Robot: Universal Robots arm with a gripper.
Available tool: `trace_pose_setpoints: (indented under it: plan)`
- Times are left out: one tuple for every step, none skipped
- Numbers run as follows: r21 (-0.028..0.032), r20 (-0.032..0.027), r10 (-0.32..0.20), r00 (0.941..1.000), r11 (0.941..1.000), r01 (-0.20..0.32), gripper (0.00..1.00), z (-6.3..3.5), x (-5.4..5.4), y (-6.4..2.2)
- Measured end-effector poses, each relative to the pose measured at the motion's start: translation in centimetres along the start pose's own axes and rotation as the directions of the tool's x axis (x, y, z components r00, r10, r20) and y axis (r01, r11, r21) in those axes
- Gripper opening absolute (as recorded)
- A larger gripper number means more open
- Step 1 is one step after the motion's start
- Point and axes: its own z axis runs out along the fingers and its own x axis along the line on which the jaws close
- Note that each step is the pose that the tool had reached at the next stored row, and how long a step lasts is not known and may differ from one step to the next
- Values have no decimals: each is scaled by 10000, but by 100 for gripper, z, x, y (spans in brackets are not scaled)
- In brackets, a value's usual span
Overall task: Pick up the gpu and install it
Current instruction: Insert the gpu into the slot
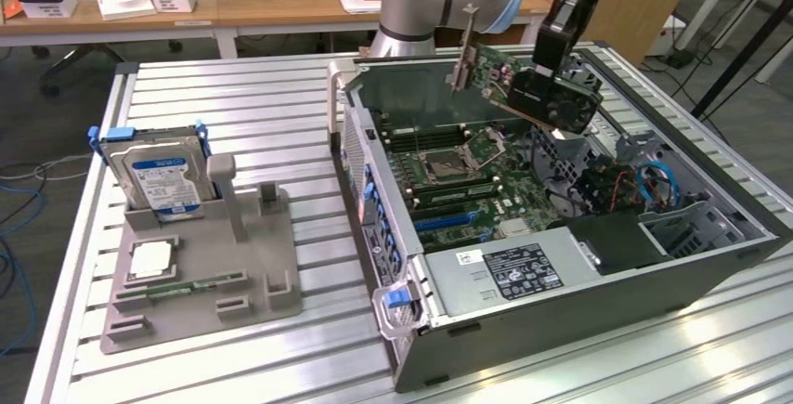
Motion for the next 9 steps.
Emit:
trace_pose_setpoints:
  plan:
    - [-2,0,-57,10000,10000,57,26,0,0,0]
    - [-3,0,-110,9999,9999,110,26,0,0,0]
    - [-5,-1,-164,9999,9999,164,26,0,0,0]
    - [-6,-1,-219,9998,9998,219,26,0,0,0]
    - [-7,-1,-272,9996,9996,272,26,0,0,0]
    - [-9,-1,-325,9995,9995,325,26,0,0,0]
    - [-10,-1,-382,9993,9993,382,26,0,0,0]
    - [-12,-1,-435,9991,9991,435,26,0,0,0]
    - [-14,-1,-487,9988,9988,487,26,0,0,0]
